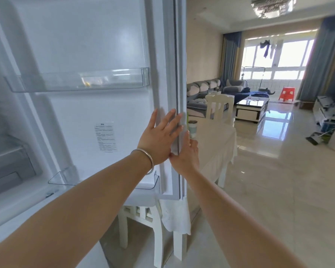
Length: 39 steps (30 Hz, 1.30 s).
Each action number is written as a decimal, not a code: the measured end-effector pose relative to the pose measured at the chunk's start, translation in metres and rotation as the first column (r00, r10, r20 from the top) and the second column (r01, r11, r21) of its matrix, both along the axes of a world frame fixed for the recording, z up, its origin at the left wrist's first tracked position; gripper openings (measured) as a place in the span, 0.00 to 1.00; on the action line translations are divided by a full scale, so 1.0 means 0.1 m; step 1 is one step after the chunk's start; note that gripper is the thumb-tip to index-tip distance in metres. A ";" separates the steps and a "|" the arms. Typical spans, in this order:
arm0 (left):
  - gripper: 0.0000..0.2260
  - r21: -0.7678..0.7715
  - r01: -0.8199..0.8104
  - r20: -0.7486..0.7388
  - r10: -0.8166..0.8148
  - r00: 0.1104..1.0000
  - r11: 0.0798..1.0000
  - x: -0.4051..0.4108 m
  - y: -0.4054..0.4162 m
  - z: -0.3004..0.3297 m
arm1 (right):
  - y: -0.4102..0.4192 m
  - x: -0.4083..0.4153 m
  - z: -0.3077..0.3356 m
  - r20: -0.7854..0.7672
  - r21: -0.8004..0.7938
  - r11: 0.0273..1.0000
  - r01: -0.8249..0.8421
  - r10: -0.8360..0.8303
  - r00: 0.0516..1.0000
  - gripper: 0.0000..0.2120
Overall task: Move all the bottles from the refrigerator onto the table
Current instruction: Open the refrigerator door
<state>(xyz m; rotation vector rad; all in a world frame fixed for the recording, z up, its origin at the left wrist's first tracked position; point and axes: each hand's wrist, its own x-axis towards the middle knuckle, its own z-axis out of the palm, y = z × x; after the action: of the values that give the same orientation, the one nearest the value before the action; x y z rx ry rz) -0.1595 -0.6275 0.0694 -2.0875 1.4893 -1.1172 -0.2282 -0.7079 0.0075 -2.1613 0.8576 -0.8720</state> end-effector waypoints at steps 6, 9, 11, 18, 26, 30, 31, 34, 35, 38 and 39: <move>0.34 -0.005 -0.027 -0.036 0.027 0.999 1.000 0.12 -0.23 -0.02 | -0.27 0.12 0.07 -0.138 0.010 0.999 -0.053 0.054 0.989 0.47; 0.35 0.003 -0.036 -0.056 0.036 0.998 0.999 0.20 -0.32 -0.04 | -0.35 0.19 0.08 -0.162 0.038 0.997 -0.065 0.070 0.984 0.46; 0.35 0.008 -0.038 -0.059 0.039 0.997 0.999 0.24 -0.36 -0.05 | -0.39 0.23 0.07 -0.174 0.047 0.996 -0.079 0.086 0.981 0.45; 0.35 0.007 -0.030 -0.047 0.030 0.998 1.000 0.33 -0.44 -0.09 | -0.49 0.30 0.00 -0.200 0.030 0.996 -0.081 0.085 0.976 0.46; 0.23 -0.132 0.281 -0.107 -0.295 0.949 0.951 0.33 -0.28 -0.03 | -0.38 0.25 0.15 -0.031 0.120 0.992 0.043 -0.040 0.999 0.31; 0.13 -0.598 0.361 -0.253 -0.596 0.762 0.715 0.29 0.07 -0.05 | -0.04 0.24 0.35 0.345 0.118 0.981 0.155 -0.187 0.920 0.17; 0.13 -0.676 0.243 -0.331 -0.581 0.744 0.696 0.25 0.19 -0.03 | 0.08 0.25 0.36 0.423 0.068 0.990 0.123 -0.140 0.895 0.14; 0.13 -0.780 -0.013 -0.427 -0.516 0.742 0.626 0.23 0.62 -0.03 | 0.53 0.38 0.34 0.509 -0.019 0.999 -0.028 0.034 0.860 0.09; 0.11 -0.797 -0.071 -0.435 -0.487 0.757 0.600 0.23 0.78 -0.02 | 0.67 0.43 0.33 0.523 -0.024 0.995 -0.093 0.092 0.848 0.08; 0.07 -0.819 -0.267 -0.486 -0.366 0.794 0.508 0.30 1.39 -0.05 | 1.21 0.63 0.26 0.524 -0.038 0.959 -0.282 0.259 0.811 0.06; 0.06 -0.819 -0.327 -0.508 -0.331 0.795 0.472 0.32 1.59 -0.08 | 1.38 0.70 0.24 0.515 -0.040 0.941 -0.335 0.307 0.800 0.05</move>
<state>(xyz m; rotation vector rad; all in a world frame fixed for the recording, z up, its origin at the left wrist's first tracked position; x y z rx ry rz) -0.1272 -0.4689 0.0617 -3.4888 1.1851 -1.5189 -0.1578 -0.5696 0.0315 -1.8095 0.2279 -1.1544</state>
